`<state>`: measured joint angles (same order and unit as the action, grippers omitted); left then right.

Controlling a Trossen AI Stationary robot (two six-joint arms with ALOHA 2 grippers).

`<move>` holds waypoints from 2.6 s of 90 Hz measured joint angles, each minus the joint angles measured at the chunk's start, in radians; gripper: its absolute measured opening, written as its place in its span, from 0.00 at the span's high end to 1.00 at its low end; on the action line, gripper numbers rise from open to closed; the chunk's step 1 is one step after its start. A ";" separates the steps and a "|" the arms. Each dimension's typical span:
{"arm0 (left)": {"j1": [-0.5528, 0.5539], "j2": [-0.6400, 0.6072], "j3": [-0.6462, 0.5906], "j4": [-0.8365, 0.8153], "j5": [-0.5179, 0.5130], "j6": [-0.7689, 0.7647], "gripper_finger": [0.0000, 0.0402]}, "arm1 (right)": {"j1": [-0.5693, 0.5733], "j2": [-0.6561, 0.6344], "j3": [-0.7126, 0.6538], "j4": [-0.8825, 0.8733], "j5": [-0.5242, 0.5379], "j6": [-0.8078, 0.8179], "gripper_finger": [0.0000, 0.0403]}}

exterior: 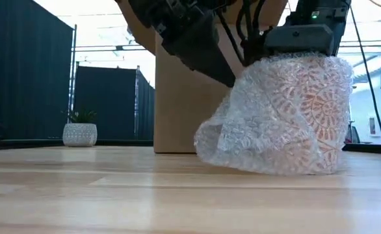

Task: Wrap mug
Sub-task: Wrap the orange mug with the bubble wrap

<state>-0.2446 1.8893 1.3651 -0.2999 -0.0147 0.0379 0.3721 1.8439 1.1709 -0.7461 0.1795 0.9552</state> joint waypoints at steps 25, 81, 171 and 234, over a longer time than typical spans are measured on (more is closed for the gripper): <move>-0.002 -0.031 0.005 0.001 0.003 -0.006 1.00 | 0.001 0.001 0.000 0.026 0.017 -0.011 0.60; 0.014 0.036 -0.046 0.241 0.071 0.005 1.00 | 0.025 -0.026 -0.005 0.035 0.030 -0.047 0.60; 0.015 0.042 -0.056 0.220 0.066 -0.005 1.00 | 0.010 -0.306 -0.005 -0.077 0.030 -0.103 0.60; 0.025 0.048 0.018 0.362 -0.065 0.020 1.00 | 0.050 -0.308 -0.005 -0.044 0.107 -0.104 0.60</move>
<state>-0.2199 1.9377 1.3834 0.0625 -0.0795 0.0578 0.4221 1.5356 1.1660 -0.7898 0.2865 0.8510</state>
